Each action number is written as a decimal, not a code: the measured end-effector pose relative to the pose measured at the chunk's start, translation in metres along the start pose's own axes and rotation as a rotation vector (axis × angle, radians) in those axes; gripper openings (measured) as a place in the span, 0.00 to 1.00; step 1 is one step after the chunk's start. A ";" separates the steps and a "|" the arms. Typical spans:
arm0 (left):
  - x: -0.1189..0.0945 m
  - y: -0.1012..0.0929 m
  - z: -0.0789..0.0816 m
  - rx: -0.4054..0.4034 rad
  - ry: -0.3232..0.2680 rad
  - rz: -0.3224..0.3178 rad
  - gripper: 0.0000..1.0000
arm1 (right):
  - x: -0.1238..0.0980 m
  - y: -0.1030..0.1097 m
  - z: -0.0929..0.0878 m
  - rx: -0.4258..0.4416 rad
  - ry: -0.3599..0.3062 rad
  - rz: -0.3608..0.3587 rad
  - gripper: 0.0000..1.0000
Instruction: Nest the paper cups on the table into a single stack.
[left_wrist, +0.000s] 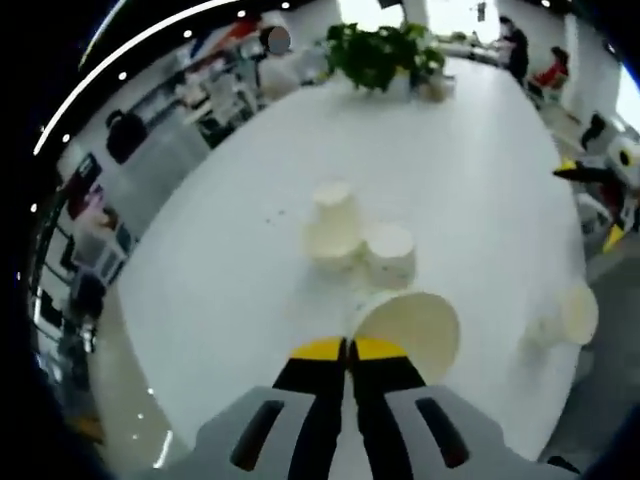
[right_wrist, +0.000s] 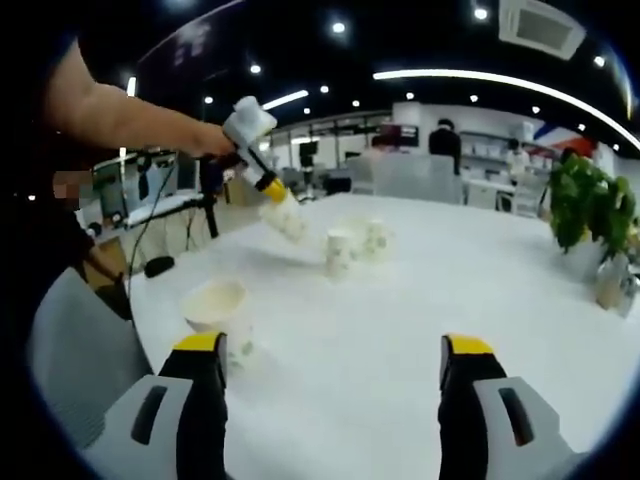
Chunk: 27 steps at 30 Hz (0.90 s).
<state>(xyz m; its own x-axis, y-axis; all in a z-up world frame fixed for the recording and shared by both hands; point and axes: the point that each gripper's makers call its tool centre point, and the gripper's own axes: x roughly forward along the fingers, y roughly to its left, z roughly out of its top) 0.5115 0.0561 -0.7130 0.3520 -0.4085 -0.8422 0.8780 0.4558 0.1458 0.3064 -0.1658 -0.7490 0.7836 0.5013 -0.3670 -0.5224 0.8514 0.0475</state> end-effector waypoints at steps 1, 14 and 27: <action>-0.003 -0.008 0.002 0.009 0.012 -0.034 0.00 | 0.000 0.000 0.001 -0.001 -0.003 0.000 0.86; -0.058 -0.074 0.037 0.039 0.152 -0.306 0.00 | 0.004 0.007 0.002 -0.036 0.005 0.031 0.93; -0.081 -0.106 0.054 0.103 0.188 -0.352 0.00 | 0.006 0.015 -0.001 -0.030 0.015 0.065 1.00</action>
<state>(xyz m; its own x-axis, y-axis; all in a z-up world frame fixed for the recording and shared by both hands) 0.4070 -0.0018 -0.6323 -0.0324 -0.3691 -0.9288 0.9654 0.2289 -0.1246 0.3025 -0.1500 -0.7516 0.7430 0.5524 -0.3778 -0.5817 0.8123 0.0438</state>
